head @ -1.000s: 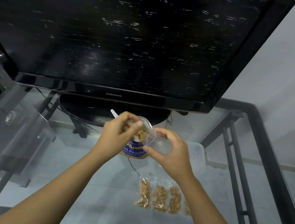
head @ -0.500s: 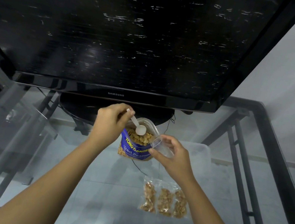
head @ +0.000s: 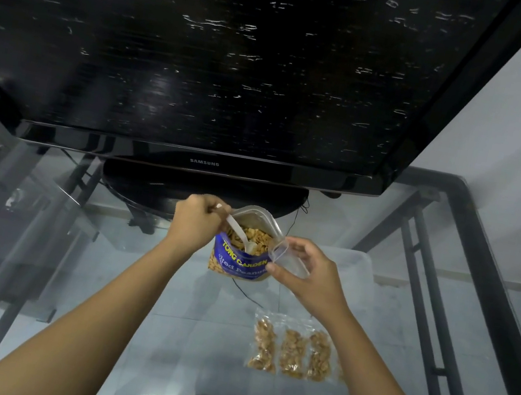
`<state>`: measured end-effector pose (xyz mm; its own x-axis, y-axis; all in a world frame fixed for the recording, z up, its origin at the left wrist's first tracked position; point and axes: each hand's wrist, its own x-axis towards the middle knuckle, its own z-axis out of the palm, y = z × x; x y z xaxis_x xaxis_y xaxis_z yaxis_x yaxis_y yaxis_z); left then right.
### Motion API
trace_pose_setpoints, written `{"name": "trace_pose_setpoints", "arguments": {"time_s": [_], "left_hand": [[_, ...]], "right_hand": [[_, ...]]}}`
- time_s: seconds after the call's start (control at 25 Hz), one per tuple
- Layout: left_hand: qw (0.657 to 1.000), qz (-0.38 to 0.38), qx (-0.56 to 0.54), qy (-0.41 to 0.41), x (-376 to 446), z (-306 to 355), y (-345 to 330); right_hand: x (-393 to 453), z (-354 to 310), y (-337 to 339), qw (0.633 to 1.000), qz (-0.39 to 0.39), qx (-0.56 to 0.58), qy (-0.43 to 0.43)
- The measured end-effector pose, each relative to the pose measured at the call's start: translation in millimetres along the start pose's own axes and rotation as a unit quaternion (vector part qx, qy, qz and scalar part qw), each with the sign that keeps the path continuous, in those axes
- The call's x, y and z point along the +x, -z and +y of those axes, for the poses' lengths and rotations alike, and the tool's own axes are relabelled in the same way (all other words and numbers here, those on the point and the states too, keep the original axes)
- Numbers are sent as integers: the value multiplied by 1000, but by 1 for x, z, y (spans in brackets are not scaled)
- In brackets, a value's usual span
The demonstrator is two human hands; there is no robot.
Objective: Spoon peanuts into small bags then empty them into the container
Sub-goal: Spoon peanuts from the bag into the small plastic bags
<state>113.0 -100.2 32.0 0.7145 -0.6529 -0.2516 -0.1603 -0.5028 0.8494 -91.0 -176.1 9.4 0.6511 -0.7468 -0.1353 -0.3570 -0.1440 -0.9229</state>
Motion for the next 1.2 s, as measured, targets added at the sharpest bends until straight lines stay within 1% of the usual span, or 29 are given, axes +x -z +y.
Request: {"name": "trace_pose_setpoints", "arguments": {"time_s": [0.04,0.12,0.28,0.36,0.52,0.64,0.72,0.8,0.96,1.08,1.2], "left_hand": [[999,-27,4,-20,-2,0,1],[997,-74,-2,-35,-3,-1,7],[992,-116,13,-53,4,-7,18],[994,-105,-13,-39,4,-9,16],[992,-39,-117,35,4,-7,5],[989,-23,-132,66,9,-7,1],[982,-12,-163,91,13,-9,0],[978,-5,-180,108,16,-11,0],[972,14,-200,122,21,-14,6],[970,26,-206,130,25,-14,17],[970,35,-211,118,26,-6,33]], "right_hand": [[-1,0,1,1000,-1,1,-2],[0,1,1,1000,-1,8,-6],[1,-3,3,1000,-10,-1,-5],[0,-3,4,1000,-13,-4,-8],[-3,-3,6,1000,-25,-5,-15],[-4,-3,7,999,-31,1,-17],[-4,-3,7,1000,-22,1,-13],[-4,-5,7,1000,4,-9,-7],[0,-12,11,996,54,-75,16],[7,-16,11,988,61,-137,47],[14,-20,7,980,55,-178,65]]}}
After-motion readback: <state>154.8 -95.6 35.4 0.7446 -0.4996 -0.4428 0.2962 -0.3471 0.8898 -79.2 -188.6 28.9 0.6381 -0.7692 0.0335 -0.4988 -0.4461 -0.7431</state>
